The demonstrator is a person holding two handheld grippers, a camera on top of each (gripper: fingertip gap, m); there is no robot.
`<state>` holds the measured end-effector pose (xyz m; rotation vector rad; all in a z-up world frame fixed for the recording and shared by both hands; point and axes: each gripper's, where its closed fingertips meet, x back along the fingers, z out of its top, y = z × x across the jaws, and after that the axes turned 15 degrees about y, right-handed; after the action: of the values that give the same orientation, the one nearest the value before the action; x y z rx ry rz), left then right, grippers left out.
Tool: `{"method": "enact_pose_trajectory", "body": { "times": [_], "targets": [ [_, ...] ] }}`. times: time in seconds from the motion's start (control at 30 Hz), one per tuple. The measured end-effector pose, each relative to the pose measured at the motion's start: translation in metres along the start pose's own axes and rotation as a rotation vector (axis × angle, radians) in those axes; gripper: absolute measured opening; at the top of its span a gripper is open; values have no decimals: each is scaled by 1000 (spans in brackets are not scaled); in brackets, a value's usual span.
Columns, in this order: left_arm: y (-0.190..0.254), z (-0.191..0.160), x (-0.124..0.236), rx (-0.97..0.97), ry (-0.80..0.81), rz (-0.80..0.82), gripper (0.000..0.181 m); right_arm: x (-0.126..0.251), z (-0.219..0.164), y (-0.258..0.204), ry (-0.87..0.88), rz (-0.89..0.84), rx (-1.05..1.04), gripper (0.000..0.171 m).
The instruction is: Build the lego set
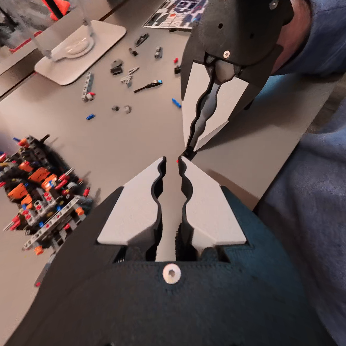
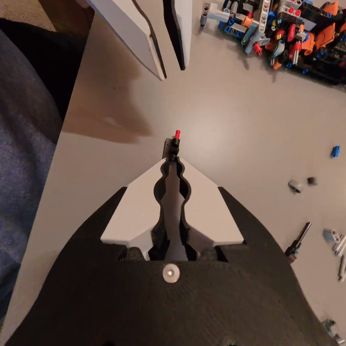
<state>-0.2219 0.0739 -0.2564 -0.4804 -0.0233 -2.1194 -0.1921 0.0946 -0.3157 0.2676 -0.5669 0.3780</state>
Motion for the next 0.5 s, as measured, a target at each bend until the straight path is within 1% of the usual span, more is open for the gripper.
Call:
{"method": "enact_pose_trajectory", "body": {
  "times": [0.13, 0.23, 0.4, 0.5],
  "targets": [
    [-17, -7, 12, 34, 2, 63, 11, -7, 6, 9, 9, 11, 27, 7],
    [-25, -9, 15, 47, 4, 88, 11, -4, 10, 13, 38, 10, 13, 14],
    [-32, -7, 11, 64, 30, 74, 12, 17, 21, 24, 121, -22, -57, 19],
    [-30, -6, 2, 59, 34, 35, 13, 36, 20, 48, 140, -94, -102, 21]
  ]
}}
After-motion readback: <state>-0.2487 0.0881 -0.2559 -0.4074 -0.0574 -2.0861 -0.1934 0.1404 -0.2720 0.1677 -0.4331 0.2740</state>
